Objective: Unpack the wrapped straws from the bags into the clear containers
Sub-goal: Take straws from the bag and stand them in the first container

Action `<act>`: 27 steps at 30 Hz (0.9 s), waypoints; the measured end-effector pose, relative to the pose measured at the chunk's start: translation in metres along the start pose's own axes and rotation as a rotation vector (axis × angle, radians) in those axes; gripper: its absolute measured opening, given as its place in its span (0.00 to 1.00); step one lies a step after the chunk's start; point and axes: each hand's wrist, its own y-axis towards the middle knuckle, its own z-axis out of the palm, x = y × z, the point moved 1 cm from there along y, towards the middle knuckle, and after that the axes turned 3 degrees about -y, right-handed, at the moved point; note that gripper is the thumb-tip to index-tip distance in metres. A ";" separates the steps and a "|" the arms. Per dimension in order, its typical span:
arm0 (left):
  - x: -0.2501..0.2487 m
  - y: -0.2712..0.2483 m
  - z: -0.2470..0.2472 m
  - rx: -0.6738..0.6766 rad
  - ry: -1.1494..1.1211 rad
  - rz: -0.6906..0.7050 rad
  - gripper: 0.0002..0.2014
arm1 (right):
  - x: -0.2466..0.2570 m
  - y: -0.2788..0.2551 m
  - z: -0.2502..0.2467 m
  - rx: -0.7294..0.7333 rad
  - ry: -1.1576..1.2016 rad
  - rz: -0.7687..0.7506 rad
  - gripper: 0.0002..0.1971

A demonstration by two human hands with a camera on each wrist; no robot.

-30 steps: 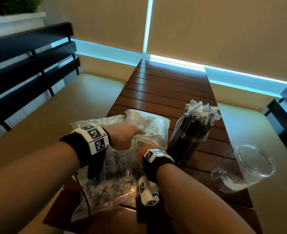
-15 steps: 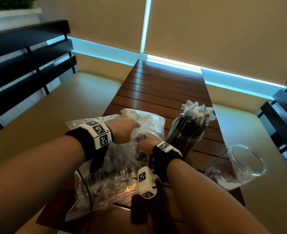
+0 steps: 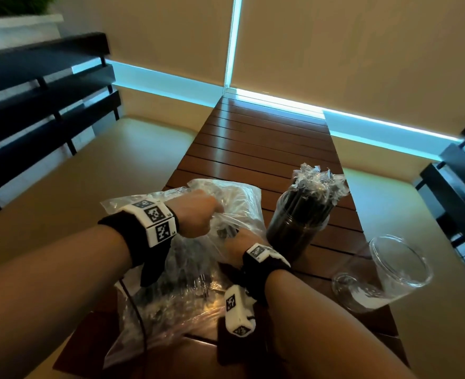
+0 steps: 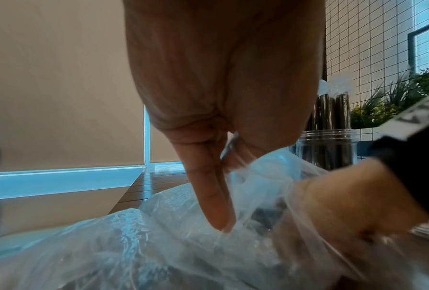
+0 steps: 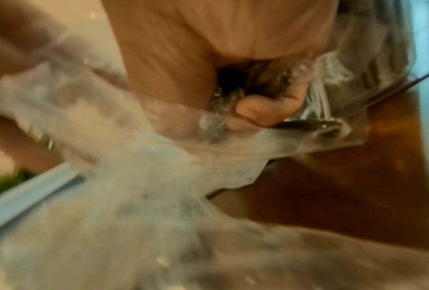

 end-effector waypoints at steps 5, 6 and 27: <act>0.002 0.010 0.002 -0.050 0.086 -0.031 0.21 | 0.004 -0.005 -0.036 0.040 0.068 0.021 0.05; 0.001 0.012 0.002 -0.071 0.109 -0.036 0.20 | 0.005 -0.009 -0.040 0.024 0.058 0.010 0.05; -0.002 0.038 -0.011 -0.253 0.082 -0.365 0.10 | -0.070 -0.063 -0.065 0.062 0.217 0.004 0.14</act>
